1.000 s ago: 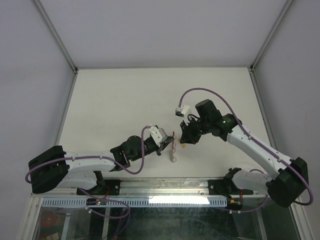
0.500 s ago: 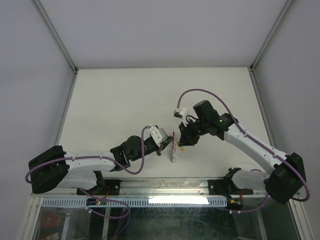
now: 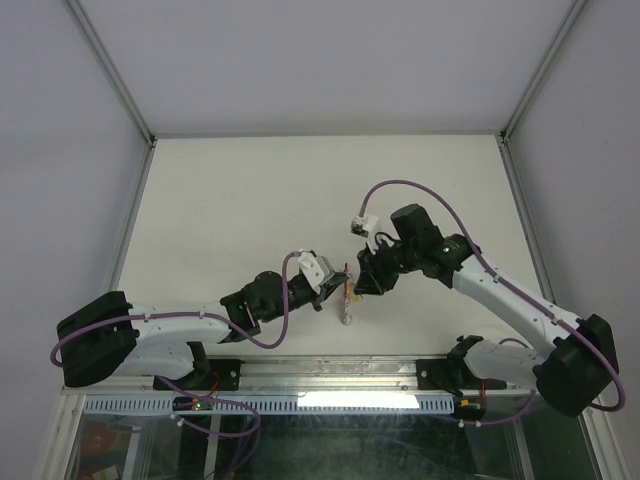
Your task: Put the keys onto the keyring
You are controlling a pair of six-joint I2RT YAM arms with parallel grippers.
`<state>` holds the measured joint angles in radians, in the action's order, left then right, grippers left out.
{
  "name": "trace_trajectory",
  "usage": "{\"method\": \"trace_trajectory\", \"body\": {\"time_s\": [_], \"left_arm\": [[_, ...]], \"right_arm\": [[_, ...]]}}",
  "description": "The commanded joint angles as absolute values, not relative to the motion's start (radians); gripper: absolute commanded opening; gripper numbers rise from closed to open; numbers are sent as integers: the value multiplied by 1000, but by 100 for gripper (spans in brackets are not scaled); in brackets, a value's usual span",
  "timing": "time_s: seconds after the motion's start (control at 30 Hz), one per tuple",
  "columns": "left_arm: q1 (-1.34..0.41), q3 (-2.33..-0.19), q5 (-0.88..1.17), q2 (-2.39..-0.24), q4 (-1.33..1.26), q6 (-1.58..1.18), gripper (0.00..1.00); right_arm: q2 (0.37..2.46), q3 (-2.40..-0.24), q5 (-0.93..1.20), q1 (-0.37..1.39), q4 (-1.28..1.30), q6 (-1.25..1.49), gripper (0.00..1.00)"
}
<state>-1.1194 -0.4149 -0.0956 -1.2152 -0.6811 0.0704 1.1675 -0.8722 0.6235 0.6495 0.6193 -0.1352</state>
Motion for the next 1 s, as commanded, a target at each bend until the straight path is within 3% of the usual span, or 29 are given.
{"method": "trace_trajectory", "body": {"time_s": [0.0, 0.43, 0.97], "left_arm": [[-1120, -411, -97, -1186, -743, 81, 0], [-1120, -406, -138, -1183, -752, 71, 0], [-1024, -486, -322, -1105, -615, 100, 0]], "right_arm": [[1049, -864, 562, 646, 534, -124, 35], [731, -634, 293, 646, 229, -13, 40], [712, -629, 139, 646, 222, 54, 39]]}}
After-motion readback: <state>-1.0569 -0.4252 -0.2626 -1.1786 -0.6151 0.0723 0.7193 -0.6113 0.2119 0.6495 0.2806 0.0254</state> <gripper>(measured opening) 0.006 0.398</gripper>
